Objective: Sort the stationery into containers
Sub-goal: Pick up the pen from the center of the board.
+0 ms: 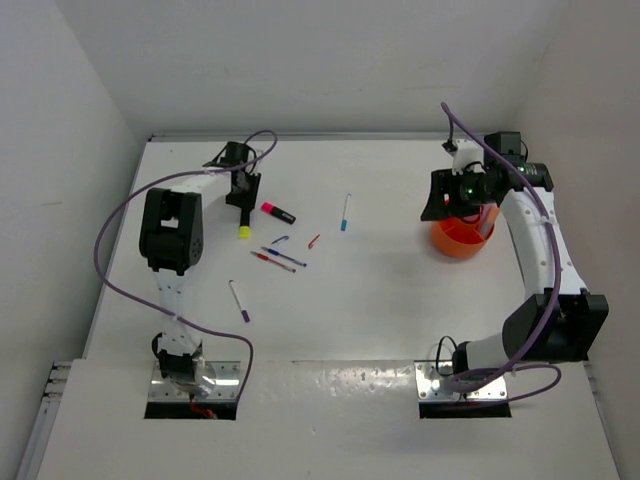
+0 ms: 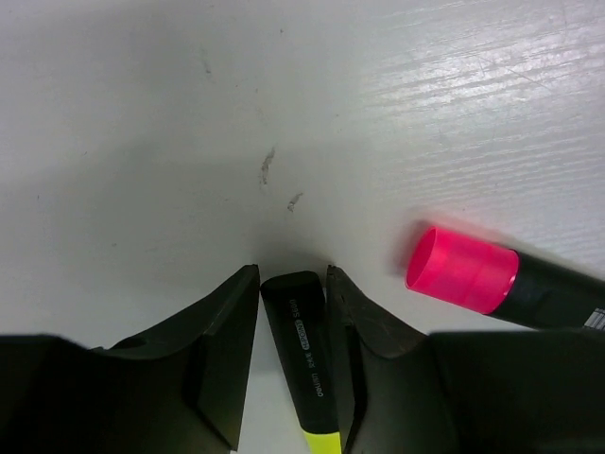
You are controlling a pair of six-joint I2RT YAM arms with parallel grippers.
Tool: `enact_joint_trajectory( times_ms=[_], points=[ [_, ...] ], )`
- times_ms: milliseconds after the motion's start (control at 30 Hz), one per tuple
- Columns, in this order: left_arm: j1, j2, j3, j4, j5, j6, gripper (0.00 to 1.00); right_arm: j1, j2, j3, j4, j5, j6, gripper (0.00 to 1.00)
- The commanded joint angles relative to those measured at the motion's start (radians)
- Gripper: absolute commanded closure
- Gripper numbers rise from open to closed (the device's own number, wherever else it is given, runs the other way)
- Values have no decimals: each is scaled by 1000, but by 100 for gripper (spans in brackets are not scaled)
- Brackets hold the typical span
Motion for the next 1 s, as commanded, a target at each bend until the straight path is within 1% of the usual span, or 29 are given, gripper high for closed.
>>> enact_joint_trajectory(
  times_ms=[0,33,100,167,200,233,267,333,433,700,800,900,933,967],
  points=[
    [25,20,15,-77,29,-28,60,24,-3,26,8,-22,14,40],
    [29,14,14,-89,32,-38,60,31,-1,26,5,-22,12,40],
    [35,5,6,-109,42,-48,56,46,-4,24,6,-22,14,39],
    [35,-15,-22,-114,48,-55,47,47,-4,22,9,-19,20,39],
    [36,-23,-29,-117,51,-63,38,47,-6,21,11,-19,23,39],
    [35,-26,-35,-123,52,-66,36,75,-4,19,11,-19,26,40],
    [35,-29,-43,-126,52,-71,34,77,-6,19,14,-19,24,39],
    [33,-38,-58,-123,80,-84,34,86,-8,16,12,-19,28,40],
    [30,-46,-97,-108,85,-95,35,89,-11,12,12,-16,28,39],
    [23,-80,-177,-88,132,-126,46,90,-20,-5,20,-10,28,39],
    [19,-67,-166,-93,141,-124,52,93,-15,-7,28,-13,35,39],
    [21,-48,-151,-99,163,-120,66,103,-6,1,23,-14,38,39],
    [19,-46,-152,-99,178,-120,74,106,-4,3,22,-14,38,39],
    [19,-47,-152,-99,187,-121,80,113,-4,3,23,-16,40,39]
  ],
)
